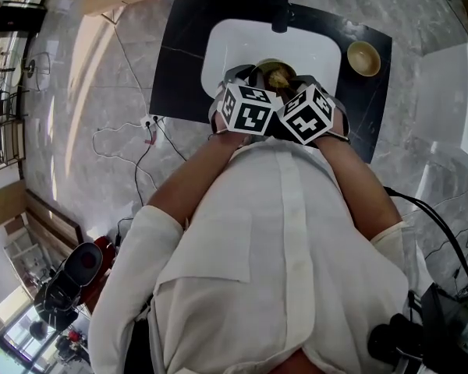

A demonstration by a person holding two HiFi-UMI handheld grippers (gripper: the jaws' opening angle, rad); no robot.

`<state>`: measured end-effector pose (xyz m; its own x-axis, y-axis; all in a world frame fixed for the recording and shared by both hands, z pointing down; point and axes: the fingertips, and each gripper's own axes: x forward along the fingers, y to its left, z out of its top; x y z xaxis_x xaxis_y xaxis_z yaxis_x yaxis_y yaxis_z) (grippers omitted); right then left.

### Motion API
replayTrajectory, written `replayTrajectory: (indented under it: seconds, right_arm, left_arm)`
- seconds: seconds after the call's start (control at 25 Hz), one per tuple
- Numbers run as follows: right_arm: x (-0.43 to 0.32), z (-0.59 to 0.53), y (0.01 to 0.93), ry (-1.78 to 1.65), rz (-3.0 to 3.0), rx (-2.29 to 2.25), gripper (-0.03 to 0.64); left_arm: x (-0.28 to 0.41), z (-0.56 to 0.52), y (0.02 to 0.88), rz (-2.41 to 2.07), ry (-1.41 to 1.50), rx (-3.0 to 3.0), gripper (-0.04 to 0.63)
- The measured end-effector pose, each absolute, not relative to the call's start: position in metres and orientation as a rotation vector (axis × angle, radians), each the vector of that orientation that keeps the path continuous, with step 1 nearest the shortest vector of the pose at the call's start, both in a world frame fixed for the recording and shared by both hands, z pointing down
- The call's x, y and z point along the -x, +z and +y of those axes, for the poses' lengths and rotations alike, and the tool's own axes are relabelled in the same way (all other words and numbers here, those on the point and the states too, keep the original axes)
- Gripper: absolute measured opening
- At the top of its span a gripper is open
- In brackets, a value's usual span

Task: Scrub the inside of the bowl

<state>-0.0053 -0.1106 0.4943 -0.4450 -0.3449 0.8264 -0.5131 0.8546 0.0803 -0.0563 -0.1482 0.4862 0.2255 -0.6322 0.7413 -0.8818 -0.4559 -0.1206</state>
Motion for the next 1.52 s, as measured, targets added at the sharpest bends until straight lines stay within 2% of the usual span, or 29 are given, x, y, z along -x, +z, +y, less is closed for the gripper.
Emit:
replayTrajectory:
  seconds: [0.4,0.72,1.12,1.52]
  right_arm:
    - [0.023,-0.094,0.508,0.081,-2.026,-0.489,0.052]
    - [0.024,-0.117,0.486,-0.06,-2.025,-0.575,0.052]
    - [0.007,-0.118,0.486,0.087,-2.012,-0.668,0.052]
    - [0.019,-0.086,0.516,0.263,-2.037,-0.524,0.052]
  left_arm:
    - [0.05,-0.147,0.486,-1.364,1.114,-2.238,0.022]
    - [0.053,-0.144,0.499,-1.281,1.158,-2.224,0.012]
    - [0.056,-0.147,0.495,-1.327,1.174,-2.249,0.014]
    - [0.057,-0.148,0.492,-1.354,1.131,-2.266,0.02]
